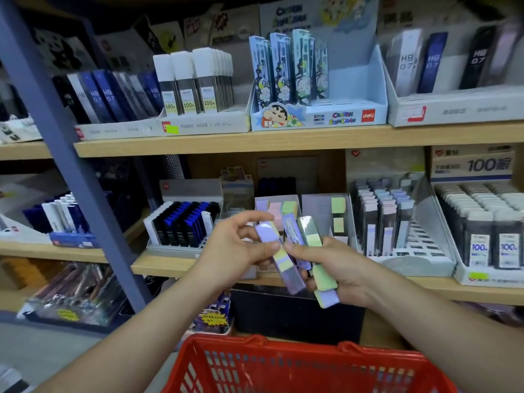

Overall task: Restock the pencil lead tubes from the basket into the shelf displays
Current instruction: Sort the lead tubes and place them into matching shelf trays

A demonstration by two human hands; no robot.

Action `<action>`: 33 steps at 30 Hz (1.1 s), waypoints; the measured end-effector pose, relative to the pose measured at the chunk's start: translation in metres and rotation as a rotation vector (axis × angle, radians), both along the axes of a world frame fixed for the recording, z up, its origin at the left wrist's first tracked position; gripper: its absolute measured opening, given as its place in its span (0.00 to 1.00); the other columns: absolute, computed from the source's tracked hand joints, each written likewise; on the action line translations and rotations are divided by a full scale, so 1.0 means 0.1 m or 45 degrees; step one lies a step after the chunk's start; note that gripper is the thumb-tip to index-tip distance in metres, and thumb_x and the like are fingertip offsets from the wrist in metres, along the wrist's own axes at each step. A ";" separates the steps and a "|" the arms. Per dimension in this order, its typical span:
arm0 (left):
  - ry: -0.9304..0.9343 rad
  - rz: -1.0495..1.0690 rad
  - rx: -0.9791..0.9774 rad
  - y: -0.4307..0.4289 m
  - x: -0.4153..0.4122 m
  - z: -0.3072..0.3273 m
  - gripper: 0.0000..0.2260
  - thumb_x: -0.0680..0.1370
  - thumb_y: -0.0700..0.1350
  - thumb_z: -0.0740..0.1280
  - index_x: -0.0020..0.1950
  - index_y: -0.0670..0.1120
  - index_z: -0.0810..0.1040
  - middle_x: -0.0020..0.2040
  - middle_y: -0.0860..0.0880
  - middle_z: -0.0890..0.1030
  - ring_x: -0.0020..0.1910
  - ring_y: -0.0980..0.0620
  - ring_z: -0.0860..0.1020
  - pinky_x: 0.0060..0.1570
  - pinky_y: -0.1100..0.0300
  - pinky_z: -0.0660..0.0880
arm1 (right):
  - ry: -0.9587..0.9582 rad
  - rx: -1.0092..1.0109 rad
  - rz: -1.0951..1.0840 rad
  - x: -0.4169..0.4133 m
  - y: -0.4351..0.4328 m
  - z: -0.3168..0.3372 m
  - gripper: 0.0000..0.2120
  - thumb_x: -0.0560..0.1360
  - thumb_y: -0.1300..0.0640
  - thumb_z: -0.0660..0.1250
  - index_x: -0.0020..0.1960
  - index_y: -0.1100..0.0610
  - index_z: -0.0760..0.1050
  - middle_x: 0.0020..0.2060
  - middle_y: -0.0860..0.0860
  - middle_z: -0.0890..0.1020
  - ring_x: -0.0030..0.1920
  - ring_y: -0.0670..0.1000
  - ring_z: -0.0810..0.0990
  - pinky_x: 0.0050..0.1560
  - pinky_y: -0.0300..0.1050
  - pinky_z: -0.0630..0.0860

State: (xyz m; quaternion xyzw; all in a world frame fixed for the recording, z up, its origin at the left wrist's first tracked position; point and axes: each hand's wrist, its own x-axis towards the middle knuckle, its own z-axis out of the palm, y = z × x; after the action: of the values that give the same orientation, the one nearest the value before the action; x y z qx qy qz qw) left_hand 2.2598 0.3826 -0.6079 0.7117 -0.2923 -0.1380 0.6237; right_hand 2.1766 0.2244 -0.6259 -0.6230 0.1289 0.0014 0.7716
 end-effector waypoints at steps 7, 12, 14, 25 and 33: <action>0.316 -0.114 -0.214 -0.07 0.14 -0.02 0.16 0.63 0.38 0.74 0.50 0.42 0.79 0.48 0.43 0.85 0.36 0.50 0.83 0.35 0.64 0.79 | -0.036 0.081 0.119 0.00 -0.14 -0.04 0.06 0.68 0.59 0.73 0.44 0.59 0.80 0.34 0.57 0.78 0.29 0.50 0.72 0.25 0.38 0.67; 0.209 -0.067 -0.215 -0.20 0.21 0.08 0.08 0.68 0.39 0.72 0.46 0.40 0.82 0.37 0.43 0.84 0.32 0.53 0.82 0.35 0.66 0.79 | 0.006 0.159 0.092 -0.02 -0.25 -0.04 0.05 0.73 0.60 0.68 0.47 0.60 0.75 0.30 0.55 0.75 0.26 0.47 0.68 0.22 0.35 0.63; 0.071 0.020 -0.155 -0.30 0.23 0.13 0.05 0.73 0.38 0.71 0.48 0.40 0.83 0.38 0.44 0.85 0.33 0.53 0.82 0.36 0.66 0.79 | 0.039 0.097 -0.008 -0.04 -0.33 -0.03 0.05 0.77 0.57 0.67 0.48 0.59 0.74 0.30 0.54 0.75 0.26 0.47 0.68 0.22 0.35 0.63; -0.617 0.228 0.163 -0.86 0.36 0.31 0.12 0.77 0.39 0.67 0.58 0.51 0.81 0.49 0.52 0.83 0.39 0.63 0.81 0.41 0.71 0.76 | -0.018 -0.039 -0.356 -0.20 -0.59 0.03 0.06 0.78 0.62 0.66 0.54 0.61 0.78 0.29 0.54 0.80 0.26 0.51 0.78 0.25 0.39 0.70; -1.166 0.106 0.911 -1.17 0.44 0.49 0.15 0.74 0.45 0.72 0.61 0.47 0.80 0.48 0.50 0.83 0.49 0.53 0.80 0.47 0.65 0.69 | -0.033 0.047 -0.377 -0.10 -0.58 -0.04 0.04 0.78 0.59 0.68 0.51 0.60 0.76 0.31 0.54 0.81 0.27 0.51 0.78 0.25 0.39 0.71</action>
State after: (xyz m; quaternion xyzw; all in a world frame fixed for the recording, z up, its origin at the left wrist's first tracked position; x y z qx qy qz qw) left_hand 2.3039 0.2661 -0.5590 0.8762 -0.4393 0.1184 0.1592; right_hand 2.1667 0.1669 -0.6304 -0.5829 0.2095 -0.1182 0.7761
